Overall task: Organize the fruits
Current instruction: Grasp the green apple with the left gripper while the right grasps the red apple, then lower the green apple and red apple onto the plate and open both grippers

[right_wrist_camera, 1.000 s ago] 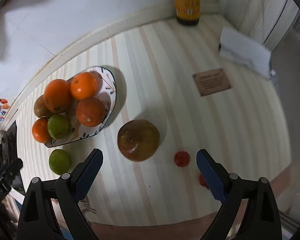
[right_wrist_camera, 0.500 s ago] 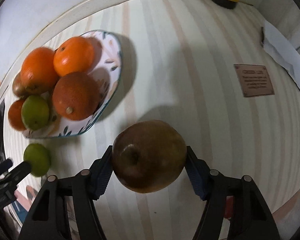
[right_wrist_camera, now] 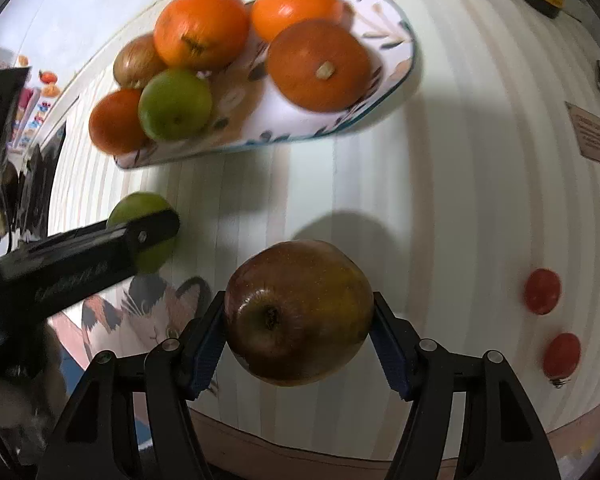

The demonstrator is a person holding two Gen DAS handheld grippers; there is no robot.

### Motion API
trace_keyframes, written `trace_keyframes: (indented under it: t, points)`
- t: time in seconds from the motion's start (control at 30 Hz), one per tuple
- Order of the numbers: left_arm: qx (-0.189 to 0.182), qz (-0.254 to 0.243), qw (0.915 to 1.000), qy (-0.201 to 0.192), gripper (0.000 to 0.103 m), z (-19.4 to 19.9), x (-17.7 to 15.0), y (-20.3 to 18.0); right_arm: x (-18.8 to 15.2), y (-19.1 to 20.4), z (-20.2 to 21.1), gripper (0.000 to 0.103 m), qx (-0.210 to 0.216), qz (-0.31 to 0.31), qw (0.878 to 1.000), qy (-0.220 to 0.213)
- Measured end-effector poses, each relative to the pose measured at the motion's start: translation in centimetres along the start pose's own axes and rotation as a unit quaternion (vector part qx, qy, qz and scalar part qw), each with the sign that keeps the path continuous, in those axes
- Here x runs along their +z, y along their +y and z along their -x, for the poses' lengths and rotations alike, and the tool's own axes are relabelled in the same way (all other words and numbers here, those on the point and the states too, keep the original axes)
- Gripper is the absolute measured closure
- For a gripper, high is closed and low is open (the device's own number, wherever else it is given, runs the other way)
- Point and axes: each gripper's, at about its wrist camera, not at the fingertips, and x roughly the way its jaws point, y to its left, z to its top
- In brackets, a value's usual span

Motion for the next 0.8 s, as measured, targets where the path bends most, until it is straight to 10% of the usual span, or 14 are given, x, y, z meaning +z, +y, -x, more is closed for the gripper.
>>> trace_keyframes:
  t: [0.8]
  points:
    - [-0.04, 0.008, 0.9991, -0.012, 0.046, 3.6, -1.9, 1.6, -0.2, 0.5, 0.8, 0.033, -0.005, 0.011, 1.0, -0.009]
